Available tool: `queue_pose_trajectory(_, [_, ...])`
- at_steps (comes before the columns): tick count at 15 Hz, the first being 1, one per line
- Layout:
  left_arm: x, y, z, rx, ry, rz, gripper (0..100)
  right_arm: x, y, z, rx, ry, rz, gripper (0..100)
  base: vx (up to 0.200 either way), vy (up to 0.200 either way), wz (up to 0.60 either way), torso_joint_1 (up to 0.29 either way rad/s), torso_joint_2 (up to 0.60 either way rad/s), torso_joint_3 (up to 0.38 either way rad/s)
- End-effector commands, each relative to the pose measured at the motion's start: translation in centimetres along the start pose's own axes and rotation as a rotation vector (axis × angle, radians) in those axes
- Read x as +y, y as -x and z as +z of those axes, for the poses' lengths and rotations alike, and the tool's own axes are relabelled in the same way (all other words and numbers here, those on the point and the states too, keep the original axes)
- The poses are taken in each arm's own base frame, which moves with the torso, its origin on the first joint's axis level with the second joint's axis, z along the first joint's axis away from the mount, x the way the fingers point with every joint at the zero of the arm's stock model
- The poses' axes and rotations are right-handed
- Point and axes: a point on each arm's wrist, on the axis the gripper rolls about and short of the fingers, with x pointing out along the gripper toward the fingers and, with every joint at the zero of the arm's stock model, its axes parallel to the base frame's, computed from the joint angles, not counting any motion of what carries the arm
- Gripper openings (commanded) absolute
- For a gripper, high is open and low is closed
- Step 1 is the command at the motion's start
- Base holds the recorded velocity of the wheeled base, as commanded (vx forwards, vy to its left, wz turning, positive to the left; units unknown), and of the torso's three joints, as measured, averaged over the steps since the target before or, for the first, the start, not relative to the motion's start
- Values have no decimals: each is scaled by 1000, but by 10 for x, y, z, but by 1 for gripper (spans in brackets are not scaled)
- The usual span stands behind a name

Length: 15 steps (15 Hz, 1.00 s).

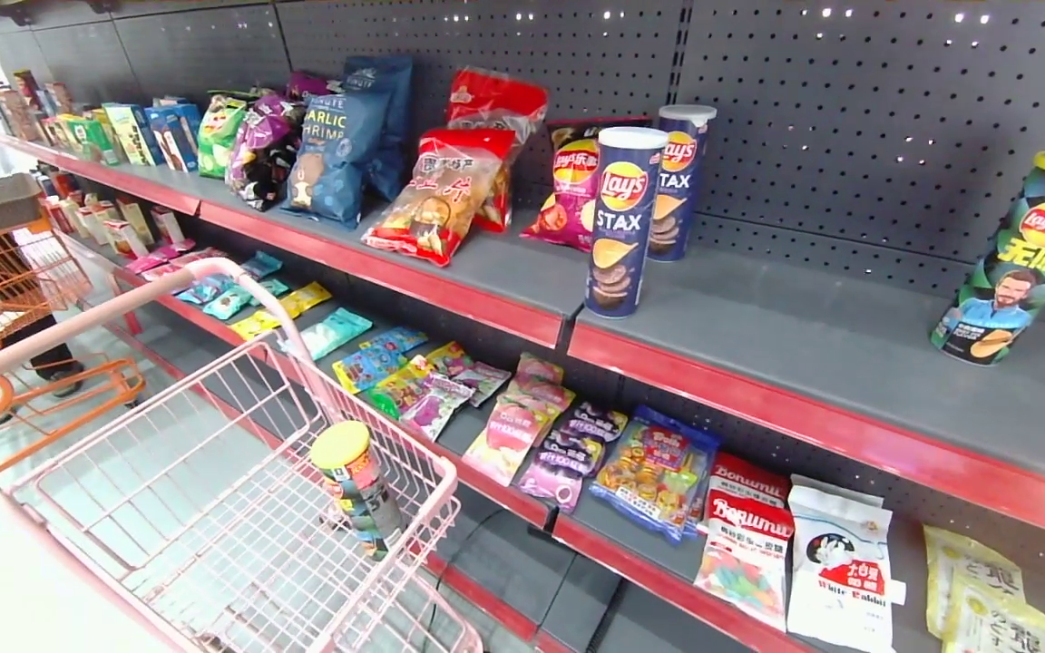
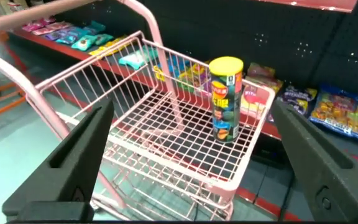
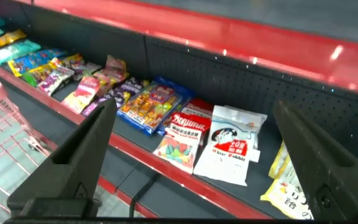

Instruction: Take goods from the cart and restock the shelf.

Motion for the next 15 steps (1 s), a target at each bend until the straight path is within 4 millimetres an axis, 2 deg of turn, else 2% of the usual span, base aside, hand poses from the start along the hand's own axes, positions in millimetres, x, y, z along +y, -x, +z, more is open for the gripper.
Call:
queue_pose_trajectory(1, [0, 0, 0, 0, 0, 0, 100, 0, 0, 0, 1, 1, 0, 100, 0, 0, 0, -198, 515, 310])
queue_pose_trajectory(10, [0, 0, 0, 5, -3, -1, 100, 0, 0, 0, 1, -1, 0, 100, 0, 0, 0, -184, 540, 346])
queue_pose_trajectory(12, [0, 0, 0, 5, -4, -3, 100, 0, 0, 0, 1, -1, -2, 100, 0, 0, 0, -85, 283, 198])
queue_pose_trajectory(13, [0, 3, 18, -40, 0, -24, 100, 0, 0, 0, 1, -1, -2, 100, 0, 0, 0, -27, 110, 76])
queue_pose_trajectory(14, [0, -2, 75, -48, 39, -50, 100, 0, 0, 0, 1, -1, -2, 100, 0, 0, 0, -22, 71, 56])
queue_pose_trajectory(15, [-1, -21, 136, -48, 156, -68, 100, 0, 0, 0, 1, 1, -2, 100, 0, 0, 0, 0, 0, 0])
